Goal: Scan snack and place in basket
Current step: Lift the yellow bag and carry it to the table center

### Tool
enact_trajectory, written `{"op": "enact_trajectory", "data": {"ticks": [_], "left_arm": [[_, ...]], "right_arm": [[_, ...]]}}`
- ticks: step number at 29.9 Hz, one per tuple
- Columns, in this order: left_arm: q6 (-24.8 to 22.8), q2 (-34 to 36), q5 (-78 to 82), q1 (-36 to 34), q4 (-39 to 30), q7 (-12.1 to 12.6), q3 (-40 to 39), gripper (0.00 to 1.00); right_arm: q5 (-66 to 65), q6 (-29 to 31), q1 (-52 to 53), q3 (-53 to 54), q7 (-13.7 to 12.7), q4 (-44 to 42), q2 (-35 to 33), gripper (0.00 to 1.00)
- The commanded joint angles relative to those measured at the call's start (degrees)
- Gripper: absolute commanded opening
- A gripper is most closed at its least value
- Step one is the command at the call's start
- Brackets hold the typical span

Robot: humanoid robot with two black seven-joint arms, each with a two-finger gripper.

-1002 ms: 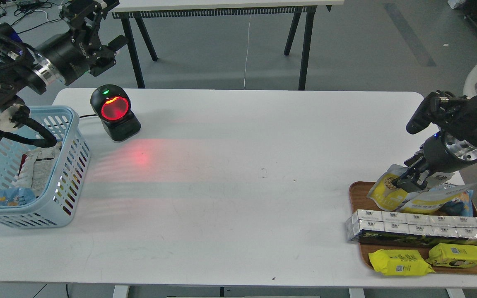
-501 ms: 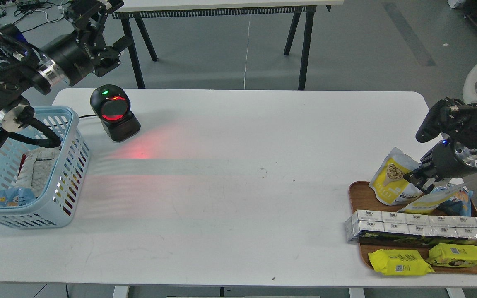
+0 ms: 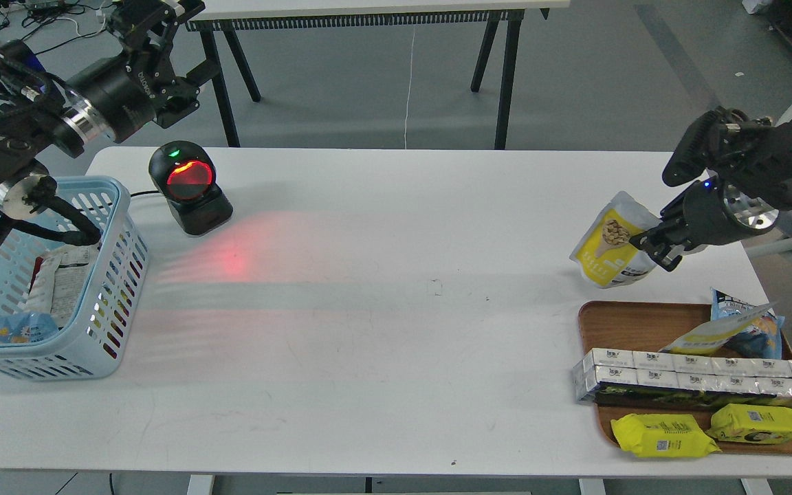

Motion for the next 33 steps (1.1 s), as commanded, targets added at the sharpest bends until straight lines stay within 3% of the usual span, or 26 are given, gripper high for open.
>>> {"op": "enact_trajectory", "data": {"ticks": [1, 16, 33], "left_arm": [[0.0, 0.18, 0.0, -0.26, 0.11, 0.0, -0.09, 1.0], [0.0, 0.26, -3.08, -0.7, 1.86, 0.0, -2.9, 1.0], [0.0, 0.44, -3.08, -0.44, 1.87, 0.0, -2.9, 1.0]], "right_arm": [[0.06, 0.13, 2.96, 1.09, 0.01, -3.16, 6.85, 0.01], [0.76, 1.54, 5.25, 3.9, 0.01, -16.52, 42.45, 0.0], [1.03, 2.12, 4.73, 2.93, 0.01, -16.79, 42.65, 0.01]]}}
